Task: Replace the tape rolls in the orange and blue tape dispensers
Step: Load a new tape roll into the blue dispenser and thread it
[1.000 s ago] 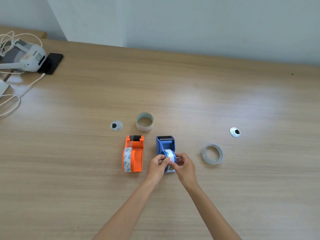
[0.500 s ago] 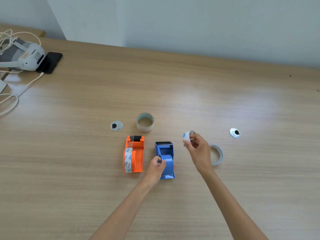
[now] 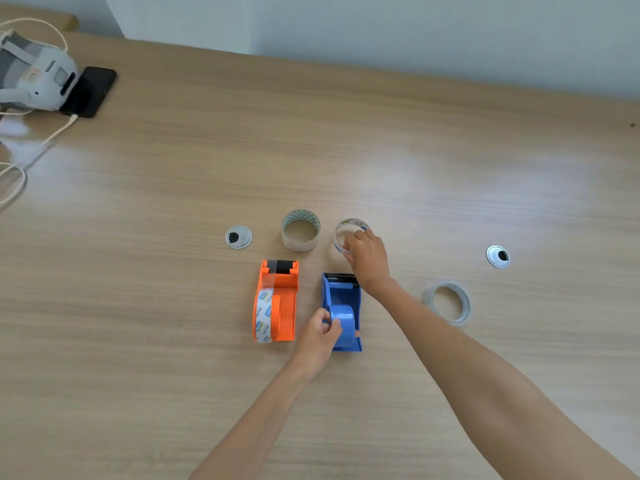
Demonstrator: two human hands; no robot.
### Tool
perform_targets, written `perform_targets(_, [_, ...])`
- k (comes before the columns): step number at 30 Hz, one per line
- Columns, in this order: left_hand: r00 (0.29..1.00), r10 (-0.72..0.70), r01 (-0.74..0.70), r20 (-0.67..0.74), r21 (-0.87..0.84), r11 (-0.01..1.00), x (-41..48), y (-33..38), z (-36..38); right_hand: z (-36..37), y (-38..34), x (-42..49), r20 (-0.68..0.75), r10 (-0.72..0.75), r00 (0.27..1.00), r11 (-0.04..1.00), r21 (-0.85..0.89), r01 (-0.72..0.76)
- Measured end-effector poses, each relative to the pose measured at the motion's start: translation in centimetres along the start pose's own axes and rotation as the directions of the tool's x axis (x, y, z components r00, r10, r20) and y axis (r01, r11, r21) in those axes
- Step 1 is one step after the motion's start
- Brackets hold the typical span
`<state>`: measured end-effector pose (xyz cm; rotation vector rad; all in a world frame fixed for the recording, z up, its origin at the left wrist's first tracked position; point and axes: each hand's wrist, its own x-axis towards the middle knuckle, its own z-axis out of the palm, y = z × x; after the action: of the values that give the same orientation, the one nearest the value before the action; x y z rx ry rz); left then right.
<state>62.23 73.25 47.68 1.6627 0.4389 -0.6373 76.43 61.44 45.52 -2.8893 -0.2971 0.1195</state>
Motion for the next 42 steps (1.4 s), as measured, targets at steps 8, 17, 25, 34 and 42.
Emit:
perform_targets(8, [1.0, 0.016, -0.014, 0.018, -0.105, 0.994, -0.3, -0.6, 0.3, 1.1, 0.8, -0.4, 0.072, -0.07, 0.995, 0.997, 0.025, 0.069])
perform_targets(17, [0.995, 0.091, -0.089, 0.035, -0.056, 0.994, -0.5, 0.2, 0.5, -0.9, 10.9, -13.9, -0.244, 0.487, 0.839, 0.873, 0.162, -0.46])
perform_targets(25, [0.991, 0.131, -0.126, 0.038, -0.108, 0.986, -1.7, 1.1, 0.9, 0.3, 12.3, -16.4, -0.043, 0.413, 0.91, 0.911, 0.009, -0.413])
perform_targets(34, [0.981, 0.194, -0.192, 0.019, -0.092, 0.977, -3.9, 2.8, 1.0, -6.2, 6.2, -17.3, 0.193, 0.41, 0.892, 0.472, 0.791, -0.388])
perform_targets(42, [0.961, 0.273, -0.276, -0.038, -0.182, 0.944, -7.5, 4.9, 1.4, -11.7, 0.4, -20.0, 0.295, 0.213, 0.932, 0.175, 0.927, -0.333])
